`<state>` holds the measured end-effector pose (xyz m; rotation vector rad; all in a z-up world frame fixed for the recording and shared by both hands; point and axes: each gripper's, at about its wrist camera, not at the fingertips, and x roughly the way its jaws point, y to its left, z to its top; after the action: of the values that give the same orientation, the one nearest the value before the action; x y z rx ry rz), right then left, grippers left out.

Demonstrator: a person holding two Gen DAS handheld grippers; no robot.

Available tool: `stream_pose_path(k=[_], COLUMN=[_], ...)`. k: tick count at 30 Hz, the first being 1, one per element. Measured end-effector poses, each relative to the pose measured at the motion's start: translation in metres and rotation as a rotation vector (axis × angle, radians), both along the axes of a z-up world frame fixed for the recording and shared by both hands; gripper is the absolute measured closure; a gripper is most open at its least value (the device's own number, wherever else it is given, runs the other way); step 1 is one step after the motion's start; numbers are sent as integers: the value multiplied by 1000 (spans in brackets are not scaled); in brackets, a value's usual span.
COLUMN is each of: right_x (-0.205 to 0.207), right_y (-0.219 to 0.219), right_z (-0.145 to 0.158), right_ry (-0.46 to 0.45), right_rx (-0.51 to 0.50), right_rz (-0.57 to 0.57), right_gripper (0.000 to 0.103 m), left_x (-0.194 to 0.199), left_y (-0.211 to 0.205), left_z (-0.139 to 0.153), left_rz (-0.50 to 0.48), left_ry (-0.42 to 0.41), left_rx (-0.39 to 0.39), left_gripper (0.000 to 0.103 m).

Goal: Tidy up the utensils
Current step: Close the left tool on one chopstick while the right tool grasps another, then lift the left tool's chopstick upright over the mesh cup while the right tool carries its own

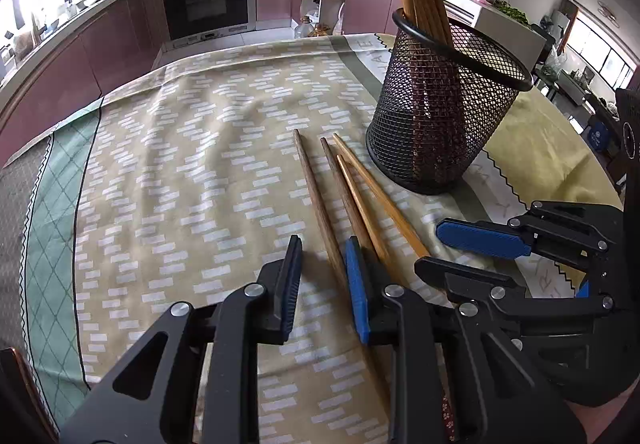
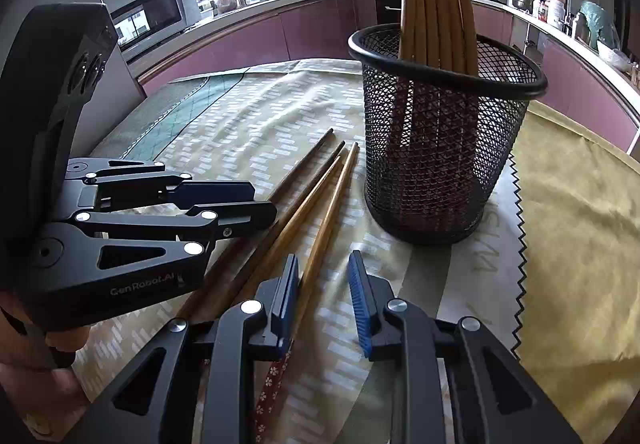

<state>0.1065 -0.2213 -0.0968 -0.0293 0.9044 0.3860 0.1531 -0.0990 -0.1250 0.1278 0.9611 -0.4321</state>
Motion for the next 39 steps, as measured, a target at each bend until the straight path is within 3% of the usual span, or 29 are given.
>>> stream_pose_path(k=[6,25,39], right_x=[3,-13,-29], right_y=[-7,-22,-36], right_z=[-1,14,51], right_ry=[12,-18,-99], right_rx=[32,122,202], right_rz=[-35,-22,10], right_gripper=[97,97,98], left_x=[1,-16,-37], left_y=[-1,14,31], left_z=[0,16,57], left_rz=[15,33,-6], left_ry=[14,-10,-72], left_rx=[-25,-79,-169], left_gripper=[93,94,95])
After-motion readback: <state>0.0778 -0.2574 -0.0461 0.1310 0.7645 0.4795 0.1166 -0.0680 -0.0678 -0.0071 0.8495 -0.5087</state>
